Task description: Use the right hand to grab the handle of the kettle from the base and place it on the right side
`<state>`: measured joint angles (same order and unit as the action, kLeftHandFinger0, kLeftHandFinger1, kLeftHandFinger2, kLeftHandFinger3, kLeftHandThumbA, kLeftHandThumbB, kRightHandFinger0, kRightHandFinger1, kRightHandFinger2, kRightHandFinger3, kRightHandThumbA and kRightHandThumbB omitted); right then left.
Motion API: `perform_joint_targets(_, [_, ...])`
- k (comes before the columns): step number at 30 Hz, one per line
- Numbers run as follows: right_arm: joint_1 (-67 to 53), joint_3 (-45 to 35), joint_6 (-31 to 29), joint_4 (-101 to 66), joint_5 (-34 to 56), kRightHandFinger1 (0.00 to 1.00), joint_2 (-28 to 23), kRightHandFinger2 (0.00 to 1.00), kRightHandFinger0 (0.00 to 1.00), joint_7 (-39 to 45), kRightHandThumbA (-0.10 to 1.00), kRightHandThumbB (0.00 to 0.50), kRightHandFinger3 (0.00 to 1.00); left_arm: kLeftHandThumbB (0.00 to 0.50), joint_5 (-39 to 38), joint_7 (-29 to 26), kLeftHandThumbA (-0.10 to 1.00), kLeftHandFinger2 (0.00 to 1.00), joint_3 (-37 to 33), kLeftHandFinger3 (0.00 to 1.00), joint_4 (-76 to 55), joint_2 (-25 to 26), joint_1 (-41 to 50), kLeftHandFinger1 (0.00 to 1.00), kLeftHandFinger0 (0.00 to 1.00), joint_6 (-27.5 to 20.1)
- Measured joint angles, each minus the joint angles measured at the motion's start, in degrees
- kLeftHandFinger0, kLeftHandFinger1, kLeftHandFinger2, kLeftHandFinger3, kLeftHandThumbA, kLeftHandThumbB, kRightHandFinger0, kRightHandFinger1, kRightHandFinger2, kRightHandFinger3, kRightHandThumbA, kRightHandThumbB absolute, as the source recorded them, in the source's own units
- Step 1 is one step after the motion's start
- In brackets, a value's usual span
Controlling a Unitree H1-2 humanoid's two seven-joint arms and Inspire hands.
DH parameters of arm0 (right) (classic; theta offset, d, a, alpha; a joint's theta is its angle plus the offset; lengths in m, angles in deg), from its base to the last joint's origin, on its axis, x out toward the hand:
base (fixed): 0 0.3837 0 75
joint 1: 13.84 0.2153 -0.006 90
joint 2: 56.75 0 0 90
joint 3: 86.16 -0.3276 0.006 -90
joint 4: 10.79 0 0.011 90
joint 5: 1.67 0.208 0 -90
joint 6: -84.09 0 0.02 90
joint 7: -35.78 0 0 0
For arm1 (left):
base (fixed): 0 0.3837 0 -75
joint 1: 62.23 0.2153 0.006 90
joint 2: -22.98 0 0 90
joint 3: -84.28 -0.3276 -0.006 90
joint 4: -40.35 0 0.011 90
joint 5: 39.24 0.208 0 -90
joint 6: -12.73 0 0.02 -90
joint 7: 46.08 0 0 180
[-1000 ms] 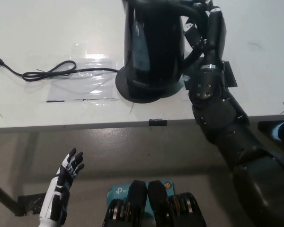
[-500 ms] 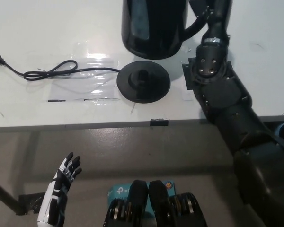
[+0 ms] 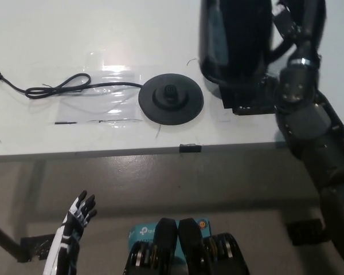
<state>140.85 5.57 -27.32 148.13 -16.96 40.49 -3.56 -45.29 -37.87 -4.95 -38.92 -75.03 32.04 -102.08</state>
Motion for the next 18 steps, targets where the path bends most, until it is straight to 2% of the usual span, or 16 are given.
perform_joint_targets(1, [-0.7,0.2,0.0,0.1,0.0,0.00,-0.4,0.33,0.00,-0.1,-0.10,0.157,0.42,0.500,-0.1,0.0,1.00,1.00,0.1,1.00,0.0,0.0,0.3,1.00,1.00,0.0])
perform_joint_targets(6, [-3.0,0.2,-0.2,0.7,0.3,0.03,-1.5,0.51,0.00,-0.3,-0.10,0.117,0.50,0.500,-0.4,0.2,1.00,1.00,0.6,1.00,0.0,0.0,0.5,1.00,1.00,0.0])
perform_joint_targets(11, [-3.6,0.6,-0.5,0.6,0.4,0.02,-2.4,0.48,0.00,-1.0,-0.10,0.109,0.55,0.500,-0.4,0.5,1.00,1.00,0.9,1.00,0.0,0.0,0.5,1.00,1.00,0.0])
perform_joint_targets(15, [-4.2,0.7,-1.0,0.5,0.5,0.02,-2.7,0.47,0.00,-1.5,-0.10,0.120,0.51,0.500,-0.5,1.1,0.98,1.00,1.0,1.00,0.0,0.0,0.4,1.00,1.00,0.0])
perform_joint_targets(17, [-4.6,1.1,-1.5,0.4,0.5,0.03,-2.8,0.48,0.00,-2.1,-0.10,0.121,0.53,0.500,-0.6,1.4,0.98,1.00,1.2,1.00,0.0,0.0,0.4,1.00,1.00,0.0])
perform_joint_targets(18, [-4.8,1.4,-1.7,0.4,0.4,0.10,-2.8,0.55,0.02,-2.5,-0.10,0.152,0.59,0.500,-0.6,1.6,0.99,1.00,1.3,1.00,0.0,0.0,0.4,1.00,1.00,0.0])
